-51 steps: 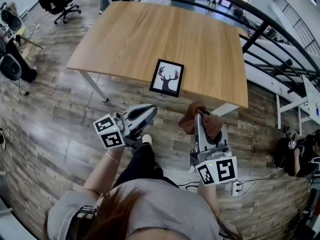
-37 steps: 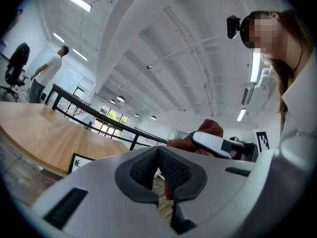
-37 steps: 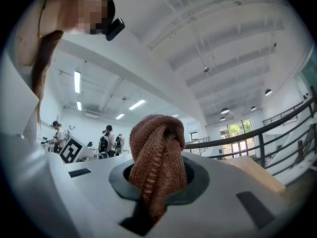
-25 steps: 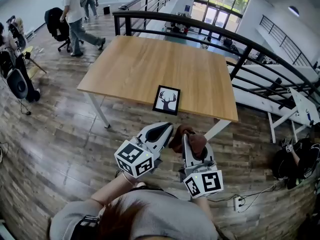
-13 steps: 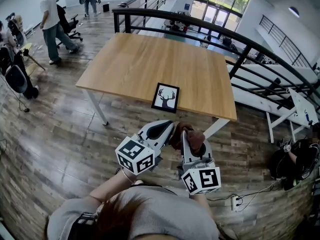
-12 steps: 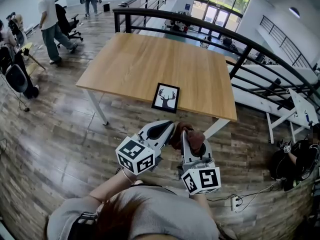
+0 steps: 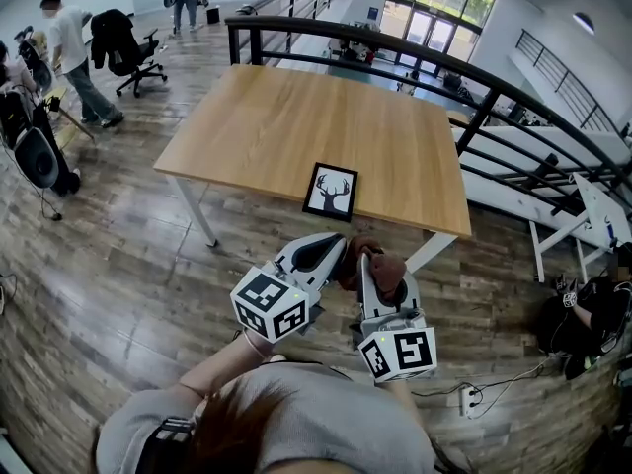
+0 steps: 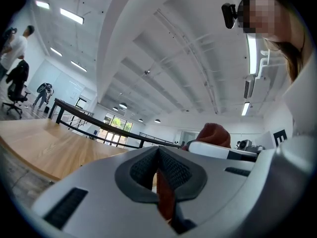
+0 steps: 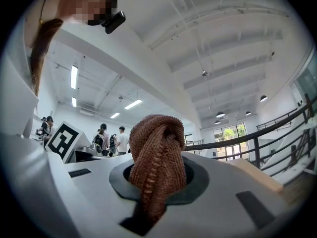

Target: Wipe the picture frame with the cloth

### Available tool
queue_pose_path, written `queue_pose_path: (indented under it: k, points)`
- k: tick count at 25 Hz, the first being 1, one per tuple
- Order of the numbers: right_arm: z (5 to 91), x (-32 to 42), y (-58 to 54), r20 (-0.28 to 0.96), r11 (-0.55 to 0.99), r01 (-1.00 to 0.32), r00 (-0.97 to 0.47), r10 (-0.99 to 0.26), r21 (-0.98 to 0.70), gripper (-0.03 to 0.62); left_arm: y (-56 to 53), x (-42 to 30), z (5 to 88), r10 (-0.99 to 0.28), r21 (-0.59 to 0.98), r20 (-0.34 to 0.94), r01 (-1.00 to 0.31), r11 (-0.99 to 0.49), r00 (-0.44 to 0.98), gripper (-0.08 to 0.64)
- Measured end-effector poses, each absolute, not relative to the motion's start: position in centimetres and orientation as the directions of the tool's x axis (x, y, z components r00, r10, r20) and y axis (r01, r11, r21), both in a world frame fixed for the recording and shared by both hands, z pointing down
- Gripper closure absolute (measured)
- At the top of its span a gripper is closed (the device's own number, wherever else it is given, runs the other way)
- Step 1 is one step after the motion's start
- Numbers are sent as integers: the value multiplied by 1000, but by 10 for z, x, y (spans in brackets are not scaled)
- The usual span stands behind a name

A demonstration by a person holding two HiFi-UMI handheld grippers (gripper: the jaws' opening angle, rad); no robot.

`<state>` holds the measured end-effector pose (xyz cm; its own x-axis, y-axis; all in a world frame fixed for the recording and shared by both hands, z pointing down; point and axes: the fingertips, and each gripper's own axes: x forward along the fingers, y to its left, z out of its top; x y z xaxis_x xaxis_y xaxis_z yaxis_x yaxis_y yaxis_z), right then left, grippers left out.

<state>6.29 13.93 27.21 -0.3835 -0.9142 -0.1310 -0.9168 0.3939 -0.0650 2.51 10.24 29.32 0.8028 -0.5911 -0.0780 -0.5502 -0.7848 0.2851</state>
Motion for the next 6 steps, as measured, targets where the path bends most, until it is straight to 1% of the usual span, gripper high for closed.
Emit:
queue_pose_path:
  k: [6]
  points:
    - [278, 60, 141, -123, 404, -913, -395, -910, -56, 518, 105, 29, 301, -583, 292, -74, -541, -788, 809, 552]
